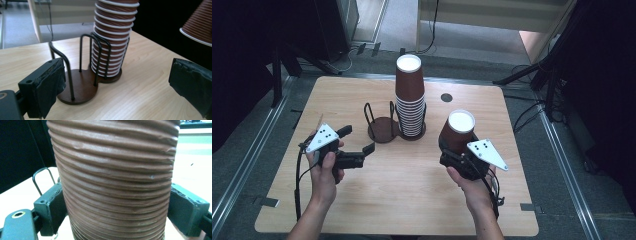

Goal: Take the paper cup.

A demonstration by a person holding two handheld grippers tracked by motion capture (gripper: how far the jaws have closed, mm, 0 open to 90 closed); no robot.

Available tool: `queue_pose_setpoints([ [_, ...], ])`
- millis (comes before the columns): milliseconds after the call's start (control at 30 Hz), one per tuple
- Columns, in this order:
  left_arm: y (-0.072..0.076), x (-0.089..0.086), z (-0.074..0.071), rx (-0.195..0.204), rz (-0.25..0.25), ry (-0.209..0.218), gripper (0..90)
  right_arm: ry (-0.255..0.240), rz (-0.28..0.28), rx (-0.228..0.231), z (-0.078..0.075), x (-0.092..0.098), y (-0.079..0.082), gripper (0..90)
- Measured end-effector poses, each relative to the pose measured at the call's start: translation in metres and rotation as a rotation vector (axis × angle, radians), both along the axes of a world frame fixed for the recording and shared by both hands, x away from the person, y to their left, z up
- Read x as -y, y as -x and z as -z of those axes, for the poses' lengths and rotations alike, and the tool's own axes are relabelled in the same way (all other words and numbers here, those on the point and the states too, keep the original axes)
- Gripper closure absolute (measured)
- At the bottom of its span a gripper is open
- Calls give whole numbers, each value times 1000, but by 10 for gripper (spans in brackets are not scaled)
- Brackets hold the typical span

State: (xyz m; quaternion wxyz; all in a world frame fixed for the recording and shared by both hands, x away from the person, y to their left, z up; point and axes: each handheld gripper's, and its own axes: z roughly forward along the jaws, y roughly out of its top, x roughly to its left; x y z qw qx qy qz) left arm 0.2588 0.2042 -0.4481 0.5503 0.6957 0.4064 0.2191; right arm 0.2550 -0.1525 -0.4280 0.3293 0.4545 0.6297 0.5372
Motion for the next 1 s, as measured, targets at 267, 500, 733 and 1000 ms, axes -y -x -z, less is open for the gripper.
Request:
queue_pose_setpoints([
  [267,8,9,-5,10,58,-15,16,20,-2,-21,12,-2,4,128],
  [500,9,14,-6,8,86,-14,16,48,-25,-34,22,-13,4,128],
  [733,10,28,-4,-14,139,-32,16,116,-26,-37,35,-22,3,128],
  [1000,12,38,-3,-22,198,-72,16,236,-38,-13,51,-35,5,128],
])
